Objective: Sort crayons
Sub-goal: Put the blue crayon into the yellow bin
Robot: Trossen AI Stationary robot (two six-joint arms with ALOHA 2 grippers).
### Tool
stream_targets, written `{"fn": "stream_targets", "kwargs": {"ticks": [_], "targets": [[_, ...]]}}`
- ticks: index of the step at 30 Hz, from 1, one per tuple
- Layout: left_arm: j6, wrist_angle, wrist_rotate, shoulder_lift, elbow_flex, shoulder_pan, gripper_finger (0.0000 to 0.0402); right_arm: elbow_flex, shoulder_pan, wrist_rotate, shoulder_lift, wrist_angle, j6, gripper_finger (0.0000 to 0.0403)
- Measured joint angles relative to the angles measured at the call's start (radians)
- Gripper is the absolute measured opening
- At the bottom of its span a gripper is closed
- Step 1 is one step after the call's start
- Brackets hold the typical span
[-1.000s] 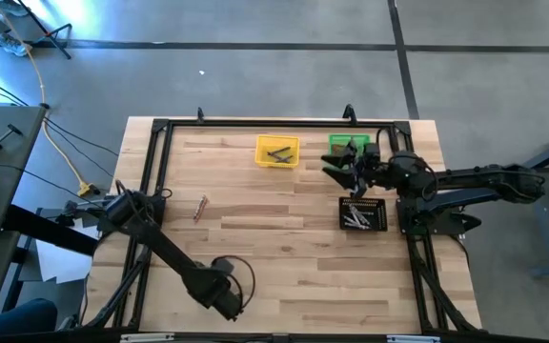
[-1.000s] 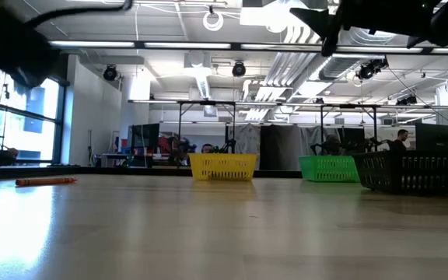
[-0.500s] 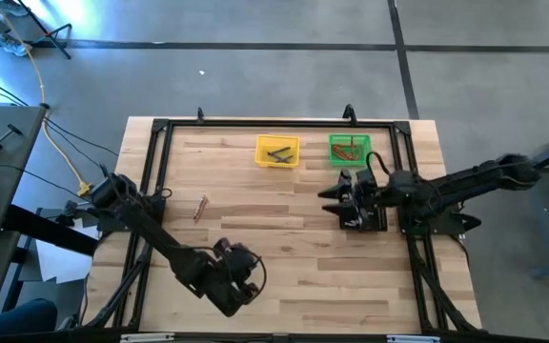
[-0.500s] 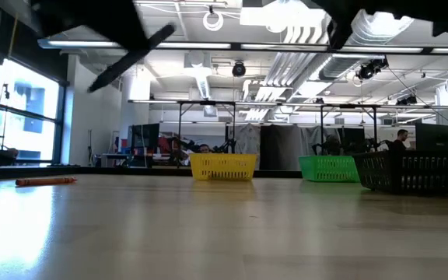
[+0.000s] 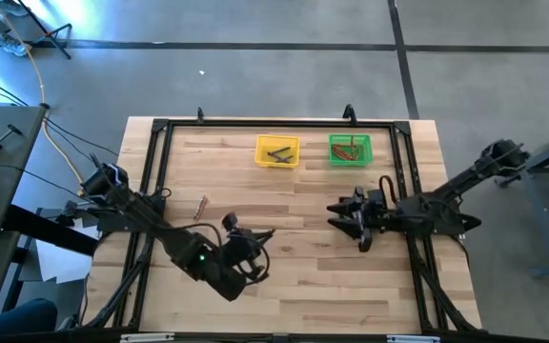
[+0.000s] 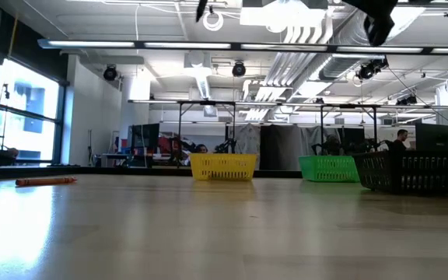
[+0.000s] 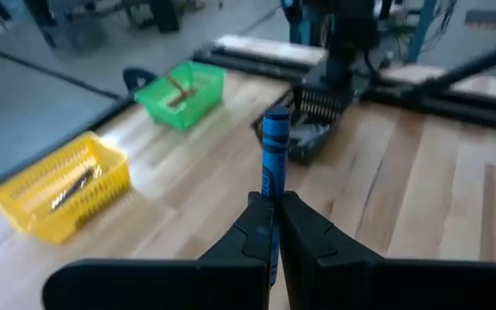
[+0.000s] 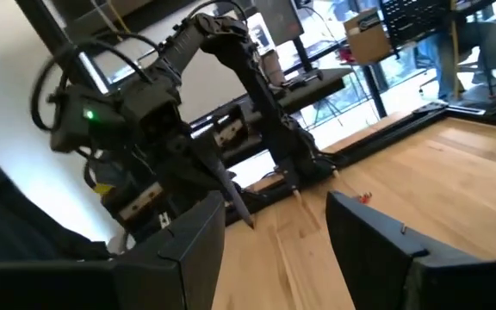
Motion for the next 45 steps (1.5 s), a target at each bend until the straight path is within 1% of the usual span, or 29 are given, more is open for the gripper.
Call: {"fn": "stream_targets", "kwargs": {"ticks": [4, 8, 11, 15, 17, 20, 24, 29, 31, 33, 37, 39, 42, 45], "targets": [[0.125, 0.085, -0.003, 0.0, 0.0, 0.008, 0.0001, 0.043, 0.087, 0.118, 0.001, -0.083, -0.011, 0.0197], [0.224, 0.115, -0.003, 0.0, 0.0, 0.011, 0.0001, 0.086, 0.147, 0.227, 0.035, -0.154, -0.015, 0.0197], [0.277, 0.114, -0.003, 0.0, 0.0, 0.011, 0.0001, 0.105, 0.162, 0.257, 0.066, -0.155, -0.02, 0.0197], [0.339, 0.109, -0.004, -0.015, 0.0, 0.011, 0.0001, 0.123, 0.164, 0.259, 0.089, -0.164, -0.02, 0.0197], [0.358, 0.109, -0.027, -0.036, 0.0, 0.011, 0.0001, 0.125, 0.163, 0.26, 0.096, -0.177, -0.029, 0.0197], [0.384, 0.099, -0.074, -0.076, 0.0, 0.017, 0.0001, 0.125, 0.143, 0.26, 0.098, -0.209, -0.036, 0.0197], [0.374, 0.036, -0.086, -0.149, 0.0, 0.039, 0.0001, 0.125, 0.085, 0.261, 0.099, -0.295, -0.001, 0.0197], [0.327, -0.079, -0.087, -0.208, 0.0, 0.106, 0.0001, 0.125, -0.062, 0.257, 0.099, -0.399, 0.038, 0.0197], [0.324, -0.125, -0.079, -0.216, 0.0, 0.157, 0.0001, 0.125, -0.143, 0.221, 0.099, -0.425, 0.037, 0.0197], [0.332, -0.171, -0.058, -0.216, 0.0, 0.22, 0.0001, 0.125, -0.237, 0.15, 0.099, -0.434, 0.011, 0.0197], [0.368, -0.223, -0.047, -0.216, 0.0, 0.347, 0.0001, 0.125, -0.421, -0.051, 0.099, -0.412, -0.061, 0.0197], [0.401, -0.224, -0.016, -0.216, 0.0, 0.403, 0.0001, 0.125, -0.497, -0.142, 0.104, -0.387, -0.077, 0.0197], [0.46, -0.189, 0.074, -0.216, 0.0, 0.473, 0.0001, 0.124, -0.574, -0.271, 0.138, -0.322, -0.1, 0.0197], [0.572, -0.082, 0.23, -0.216, -0.001, 0.527, 0.0001, 0.124, -0.616, -0.383, 0.197, -0.209, -0.121, 0.0197]]}}
